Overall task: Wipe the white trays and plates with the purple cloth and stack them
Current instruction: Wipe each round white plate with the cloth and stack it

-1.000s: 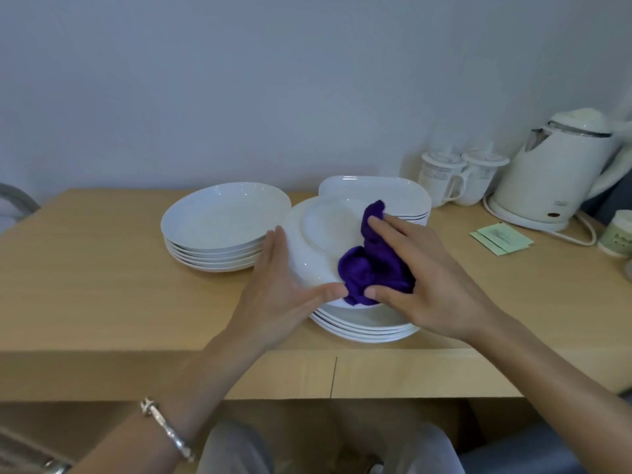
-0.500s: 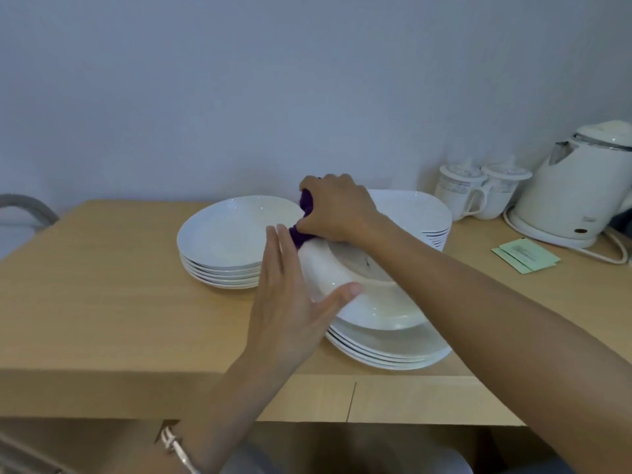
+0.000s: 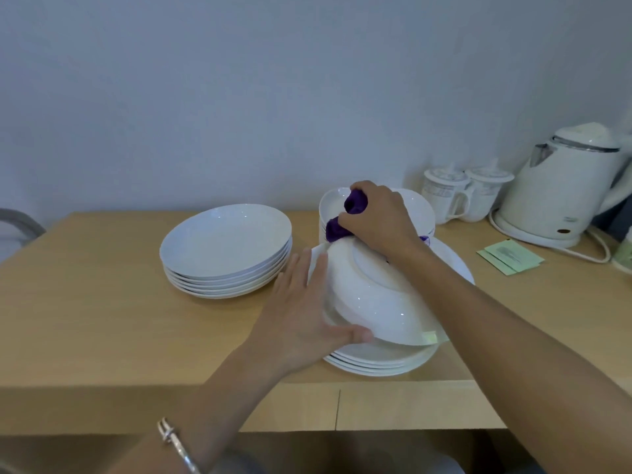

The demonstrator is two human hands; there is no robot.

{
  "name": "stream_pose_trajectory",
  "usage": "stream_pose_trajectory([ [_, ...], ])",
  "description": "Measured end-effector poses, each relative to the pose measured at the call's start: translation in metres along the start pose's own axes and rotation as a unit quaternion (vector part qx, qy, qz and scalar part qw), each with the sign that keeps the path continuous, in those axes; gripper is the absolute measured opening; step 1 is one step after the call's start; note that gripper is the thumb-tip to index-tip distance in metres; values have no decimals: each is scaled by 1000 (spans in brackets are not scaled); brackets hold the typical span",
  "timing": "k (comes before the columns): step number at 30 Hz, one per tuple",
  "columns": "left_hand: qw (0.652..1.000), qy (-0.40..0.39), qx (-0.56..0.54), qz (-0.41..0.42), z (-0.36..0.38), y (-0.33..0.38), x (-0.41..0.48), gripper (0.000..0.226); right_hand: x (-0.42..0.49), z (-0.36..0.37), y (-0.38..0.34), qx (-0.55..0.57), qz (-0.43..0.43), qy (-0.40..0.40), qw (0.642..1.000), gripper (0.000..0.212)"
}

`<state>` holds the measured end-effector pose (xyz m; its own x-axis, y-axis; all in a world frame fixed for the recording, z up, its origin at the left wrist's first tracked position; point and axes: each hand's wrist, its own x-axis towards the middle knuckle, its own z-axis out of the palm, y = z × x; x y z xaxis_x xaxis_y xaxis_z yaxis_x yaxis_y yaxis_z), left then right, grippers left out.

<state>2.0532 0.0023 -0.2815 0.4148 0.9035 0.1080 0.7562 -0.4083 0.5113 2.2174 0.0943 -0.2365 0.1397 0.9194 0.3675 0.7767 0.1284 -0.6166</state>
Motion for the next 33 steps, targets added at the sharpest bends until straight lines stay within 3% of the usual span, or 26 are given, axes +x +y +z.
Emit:
stream_pose_trajectory([
  [9,999,-43,12,-19,-7,5,1,116,-4,5,-11,6,0,-25,1000,50],
  [15,999,-31,1,9,-11,17,16,114,-10,1,-14,76,4,-9,997,47],
  [18,997,-61,47,-27,-5,20,18,124,-10,-23,-10,120,25,24,992,41],
  [23,998,-51,32,-32,-2,15,17,119,-20,-69,32,123,94,31,987,34],
  [26,999,-34,14,-27,-3,20,16,109,-35,-81,60,179,163,28,970,24],
  [29,999,-17,3,-33,-3,22,15,105,-46,-83,66,312,226,3,923,25],
  [33,999,15,-24,-32,3,16,10,110,-45,-78,55,338,208,47,917,23],
])
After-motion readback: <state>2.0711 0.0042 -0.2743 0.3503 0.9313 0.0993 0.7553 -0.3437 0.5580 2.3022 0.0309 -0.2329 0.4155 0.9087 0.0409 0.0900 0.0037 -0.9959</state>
